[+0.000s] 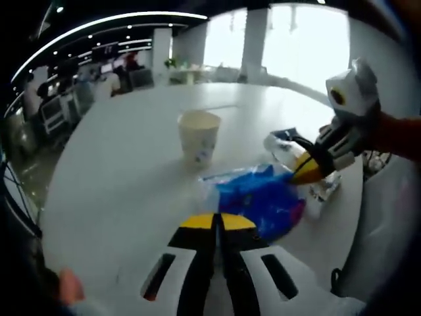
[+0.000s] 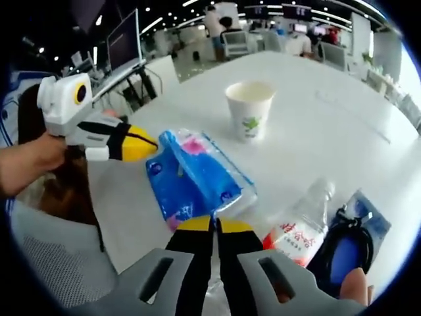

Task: Arrange the tabletop items into an orderly group along one side of the table until the central work area is clear of visible clutter.

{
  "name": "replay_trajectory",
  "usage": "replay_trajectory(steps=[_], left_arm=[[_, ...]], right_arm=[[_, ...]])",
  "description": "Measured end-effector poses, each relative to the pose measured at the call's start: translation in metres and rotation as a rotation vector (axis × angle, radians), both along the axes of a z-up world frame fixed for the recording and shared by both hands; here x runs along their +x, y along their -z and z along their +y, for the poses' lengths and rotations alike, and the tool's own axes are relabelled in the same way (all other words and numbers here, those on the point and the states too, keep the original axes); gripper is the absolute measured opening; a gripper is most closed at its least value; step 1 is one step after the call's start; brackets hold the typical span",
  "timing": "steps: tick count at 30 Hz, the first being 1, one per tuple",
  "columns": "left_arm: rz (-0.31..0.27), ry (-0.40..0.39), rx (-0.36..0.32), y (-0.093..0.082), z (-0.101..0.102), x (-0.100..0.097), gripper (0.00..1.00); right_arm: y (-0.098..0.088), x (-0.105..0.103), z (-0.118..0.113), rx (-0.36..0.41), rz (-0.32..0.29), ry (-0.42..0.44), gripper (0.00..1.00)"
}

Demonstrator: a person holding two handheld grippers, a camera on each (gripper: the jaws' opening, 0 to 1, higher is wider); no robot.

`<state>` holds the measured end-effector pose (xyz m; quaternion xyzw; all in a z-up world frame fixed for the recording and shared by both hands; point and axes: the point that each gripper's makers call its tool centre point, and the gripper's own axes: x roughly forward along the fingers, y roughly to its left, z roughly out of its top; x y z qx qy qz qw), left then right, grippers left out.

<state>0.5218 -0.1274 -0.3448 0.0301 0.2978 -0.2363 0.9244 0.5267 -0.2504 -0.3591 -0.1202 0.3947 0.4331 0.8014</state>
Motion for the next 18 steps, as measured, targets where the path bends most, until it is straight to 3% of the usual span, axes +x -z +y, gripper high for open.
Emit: replay_trajectory(steps=[8,18], left_arm=[[-0.036,0.029,-0.003,-0.016,-0.014,0.006,0.00],[-0.067,0.101,-0.002,-0.035,-0.052,0.019,0.00]], right_arm=[[-0.017,0.008,-0.014,0.020,-0.033,0.014,0.03],[-0.041,0.020,-0.052,0.009,-0.091,0.044,0.02]])
